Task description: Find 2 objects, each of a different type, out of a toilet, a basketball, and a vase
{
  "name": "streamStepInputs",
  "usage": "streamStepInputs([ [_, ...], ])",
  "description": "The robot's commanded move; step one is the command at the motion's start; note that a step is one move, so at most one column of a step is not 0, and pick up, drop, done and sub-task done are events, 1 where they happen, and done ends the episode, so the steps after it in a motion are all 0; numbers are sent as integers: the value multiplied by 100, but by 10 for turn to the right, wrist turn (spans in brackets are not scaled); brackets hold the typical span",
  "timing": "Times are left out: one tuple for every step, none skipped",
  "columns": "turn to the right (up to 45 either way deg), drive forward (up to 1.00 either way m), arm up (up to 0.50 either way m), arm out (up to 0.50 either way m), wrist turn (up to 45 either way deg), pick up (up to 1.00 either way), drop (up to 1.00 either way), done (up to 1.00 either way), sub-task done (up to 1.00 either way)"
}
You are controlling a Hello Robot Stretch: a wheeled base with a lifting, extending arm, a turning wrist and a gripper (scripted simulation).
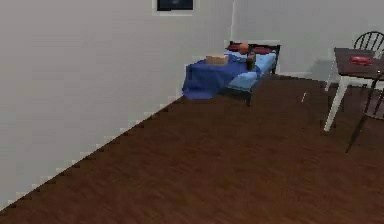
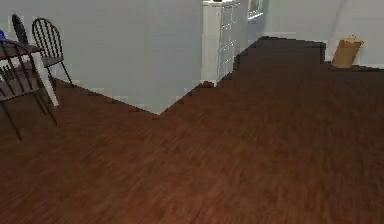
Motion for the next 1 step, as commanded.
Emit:
streamStepInputs([
  [450,0,0,0,0,0,0,0,0],
])
